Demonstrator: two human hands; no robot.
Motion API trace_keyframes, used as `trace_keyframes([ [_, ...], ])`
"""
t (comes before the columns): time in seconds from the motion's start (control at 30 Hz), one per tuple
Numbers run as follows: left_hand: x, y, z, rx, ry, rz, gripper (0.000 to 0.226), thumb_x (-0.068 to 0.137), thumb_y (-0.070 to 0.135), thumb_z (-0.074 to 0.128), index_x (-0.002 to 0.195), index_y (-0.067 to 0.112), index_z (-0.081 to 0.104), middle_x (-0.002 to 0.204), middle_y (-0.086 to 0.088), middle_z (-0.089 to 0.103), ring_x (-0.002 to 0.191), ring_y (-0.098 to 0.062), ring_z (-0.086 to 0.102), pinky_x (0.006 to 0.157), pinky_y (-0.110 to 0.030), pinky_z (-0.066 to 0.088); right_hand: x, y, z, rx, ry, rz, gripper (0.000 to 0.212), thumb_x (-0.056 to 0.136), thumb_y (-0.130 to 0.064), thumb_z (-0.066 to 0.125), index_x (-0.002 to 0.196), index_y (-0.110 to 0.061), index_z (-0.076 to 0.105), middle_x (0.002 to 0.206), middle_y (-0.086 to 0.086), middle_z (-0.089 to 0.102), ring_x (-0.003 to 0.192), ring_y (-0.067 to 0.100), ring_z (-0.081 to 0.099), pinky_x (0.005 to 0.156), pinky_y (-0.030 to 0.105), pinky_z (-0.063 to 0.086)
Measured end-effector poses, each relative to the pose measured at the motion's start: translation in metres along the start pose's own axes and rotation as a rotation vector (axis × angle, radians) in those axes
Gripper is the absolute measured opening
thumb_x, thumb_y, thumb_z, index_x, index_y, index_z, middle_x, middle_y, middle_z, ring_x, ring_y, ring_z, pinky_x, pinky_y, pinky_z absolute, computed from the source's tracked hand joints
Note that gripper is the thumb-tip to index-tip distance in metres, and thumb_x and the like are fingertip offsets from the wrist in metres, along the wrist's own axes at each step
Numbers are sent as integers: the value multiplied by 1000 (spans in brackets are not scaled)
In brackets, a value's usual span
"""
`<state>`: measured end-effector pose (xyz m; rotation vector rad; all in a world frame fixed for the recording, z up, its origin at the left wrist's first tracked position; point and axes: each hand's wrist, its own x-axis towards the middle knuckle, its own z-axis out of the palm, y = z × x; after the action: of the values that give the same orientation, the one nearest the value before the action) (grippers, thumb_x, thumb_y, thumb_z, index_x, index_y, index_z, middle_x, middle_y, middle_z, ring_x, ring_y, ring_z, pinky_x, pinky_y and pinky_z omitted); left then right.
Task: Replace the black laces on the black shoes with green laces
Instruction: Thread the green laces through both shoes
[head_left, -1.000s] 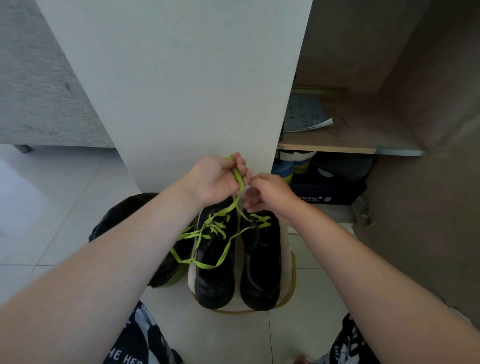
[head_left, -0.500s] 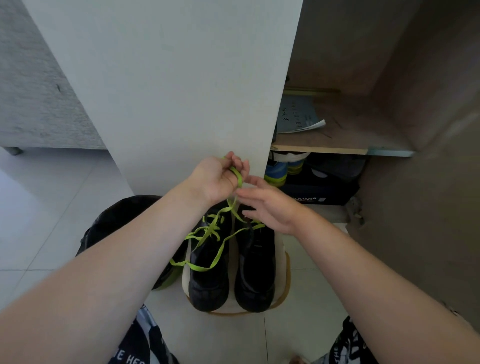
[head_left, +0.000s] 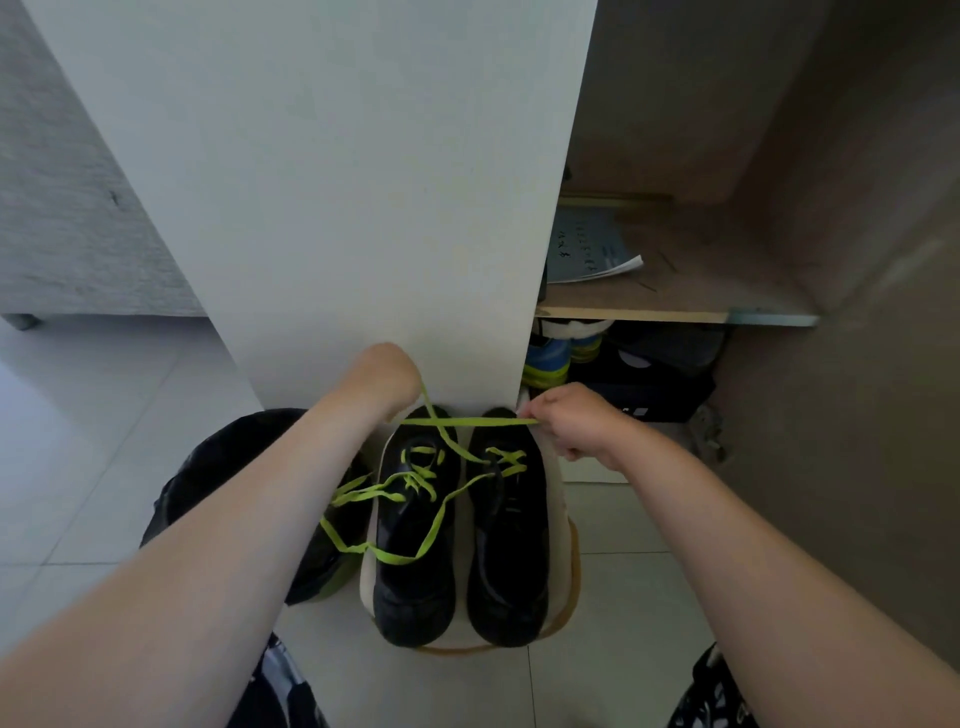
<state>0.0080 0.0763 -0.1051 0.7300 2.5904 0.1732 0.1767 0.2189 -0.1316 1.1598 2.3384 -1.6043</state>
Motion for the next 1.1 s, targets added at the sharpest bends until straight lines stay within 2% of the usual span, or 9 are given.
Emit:
trace_keyframes([
  [0.07,-4,3,10,88,-43,-13,11,90,2,54,80,1,58,101,-13,61,96,-28,60,82,-32,46,-1,-2,2,8,-60,20,29,101,-8,43,100,-15,71,71,-1,41,55,14,32,48,26,25],
  [0.13,-8,9,21,47,59,56,39,90,12,57,128,2,50,134,-19,48,123,-36,48,99,-41,44,-2,-5,6,97,-108,-12,29,101,-6,40,108,-11,68,70,1,39,49,11,28,45,24,21],
  [0.2,-19,29,27,-111,44,234,51,90,15,57,139,14,45,140,-14,47,131,-34,44,104,-40,42,-3,-10,11,161,-106,-114,22,100,-2,44,106,-10,63,66,2,46,44,10,31,42,22,21],
  [0.33,-29,52,35,-531,-195,354,23,91,8,46,100,25,60,90,-4,70,80,-27,67,57,-25,46,-4,-16,9,135,16,-223,3,95,-9,64,97,-9,62,59,-2,67,42,11,49,42,21,31],
  [0.5,-19,44,30,-241,-131,375,22,93,25,53,84,23,73,97,-1,68,95,-20,61,79,-29,46,-4,-7,-3,42,112,-163,12,89,-17,75,95,-7,77,80,7,77,50,10,55,48,23,46],
  [0.63,-13,39,32,-317,-122,368,31,94,40,56,79,17,71,74,-4,68,64,-17,65,63,-26,50,-4,-3,3,96,-26,-171,24,101,-3,53,121,-4,66,94,10,75,52,15,61,47,25,52],
  [0.73,-12,37,41,-552,-197,317,23,94,25,64,82,7,71,68,-5,66,52,-14,58,53,-26,55,-2,2,8,102,-38,-94,27,99,-13,60,125,-11,52,90,9,76,51,21,64,43,28,50],
  [0.9,-6,30,47,-314,-148,316,32,98,24,56,69,15,69,67,-8,64,60,-20,51,58,-27,38,-12,18,21,-480,16,105,32,80,-40,74,92,-12,65,78,9,74,58,22,72,55,39,63],
  [1.1,-7,32,65,-354,-186,400,12,88,19,68,91,15,79,74,9,68,64,-2,56,64,-18,45,-18,31,33,-451,18,132,26,77,-29,71,85,-5,75,72,11,74,57,26,72,60,43,63],
])
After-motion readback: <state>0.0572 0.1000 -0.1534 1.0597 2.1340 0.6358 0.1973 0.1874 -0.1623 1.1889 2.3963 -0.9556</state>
